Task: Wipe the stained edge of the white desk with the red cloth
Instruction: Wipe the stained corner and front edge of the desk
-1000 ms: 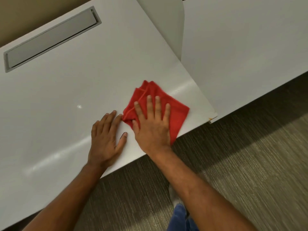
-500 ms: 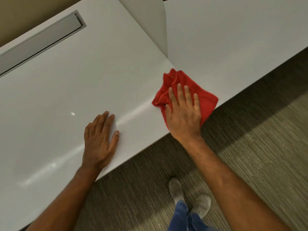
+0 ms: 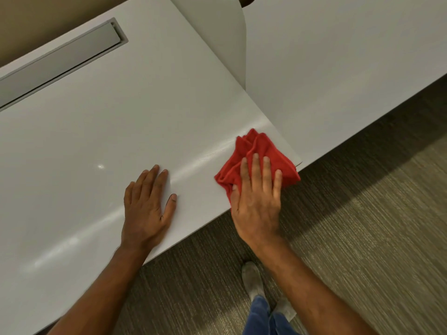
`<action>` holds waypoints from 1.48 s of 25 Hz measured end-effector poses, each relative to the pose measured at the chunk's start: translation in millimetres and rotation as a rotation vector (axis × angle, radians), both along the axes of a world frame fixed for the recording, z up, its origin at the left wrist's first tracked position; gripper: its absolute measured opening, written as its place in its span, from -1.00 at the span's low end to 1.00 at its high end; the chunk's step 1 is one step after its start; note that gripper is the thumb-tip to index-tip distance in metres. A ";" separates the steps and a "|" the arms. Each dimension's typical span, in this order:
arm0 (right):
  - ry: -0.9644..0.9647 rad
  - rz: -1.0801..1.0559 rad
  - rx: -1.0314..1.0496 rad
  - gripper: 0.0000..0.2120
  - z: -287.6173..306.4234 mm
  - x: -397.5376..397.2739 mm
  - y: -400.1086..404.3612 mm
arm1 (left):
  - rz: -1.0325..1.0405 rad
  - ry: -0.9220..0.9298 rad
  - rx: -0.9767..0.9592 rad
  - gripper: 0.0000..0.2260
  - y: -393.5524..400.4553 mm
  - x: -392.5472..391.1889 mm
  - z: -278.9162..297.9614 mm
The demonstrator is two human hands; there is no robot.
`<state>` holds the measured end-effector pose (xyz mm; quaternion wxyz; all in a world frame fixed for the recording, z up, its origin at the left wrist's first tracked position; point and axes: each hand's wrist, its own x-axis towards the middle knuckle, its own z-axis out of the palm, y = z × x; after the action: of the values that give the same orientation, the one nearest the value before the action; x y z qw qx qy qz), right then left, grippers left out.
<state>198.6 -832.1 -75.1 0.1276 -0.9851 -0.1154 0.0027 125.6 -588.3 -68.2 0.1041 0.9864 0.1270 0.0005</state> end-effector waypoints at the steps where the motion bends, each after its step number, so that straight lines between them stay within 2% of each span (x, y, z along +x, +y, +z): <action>1: -0.012 0.043 -0.014 -0.38 1.8 9.2 6.4 | -0.003 0.000 0.006 -0.43 -0.1 0.4 0.0; 7: -0.046 0.230 -0.094 -0.37 6.4 88.1 23.3 | -0.008 0.012 0.003 -0.43 -0.5 1.0 1.1; 12: -0.005 0.112 -0.080 -0.36 9.3 126.5 -8.6 | -0.003 0.005 -0.003 -0.44 -1.0 0.8 0.9; 16: -0.020 -0.038 -0.060 -0.38 1.8 93.3 -32.4 | 0.001 0.006 0.010 -0.44 0.3 0.5 -1.6; 19: -0.038 -0.051 -0.084 -0.35 1.3 65.3 -12.7 | 0.002 0.006 0.018 -0.43 0.4 1.0 -1.9; 25: -0.029 0.230 0.017 -0.32 -2.0 23.2 61.9 | 0.008 0.038 0.003 -0.41 -1.5 2.0 0.8; 30: -0.100 0.410 0.165 -0.41 -12.2 -22.2 46.4 | -0.004 0.034 -0.036 -0.39 -1.5 1.1 4.2; 33: -0.142 0.345 0.223 -0.44 -19.7 -14.4 22.6 | 0.003 0.032 -0.047 -0.39 -4.2 3.2 8.0; 37: -0.189 0.208 0.258 -0.46 -24.7 0.0 4.9 | 0.064 0.023 0.030 -0.40 -15.7 9.8 13.6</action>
<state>198.6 -827.2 -99.8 0.2404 -0.9392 -0.2273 -0.0915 135.5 -604.0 -54.6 0.0878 0.9832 0.1597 -0.0059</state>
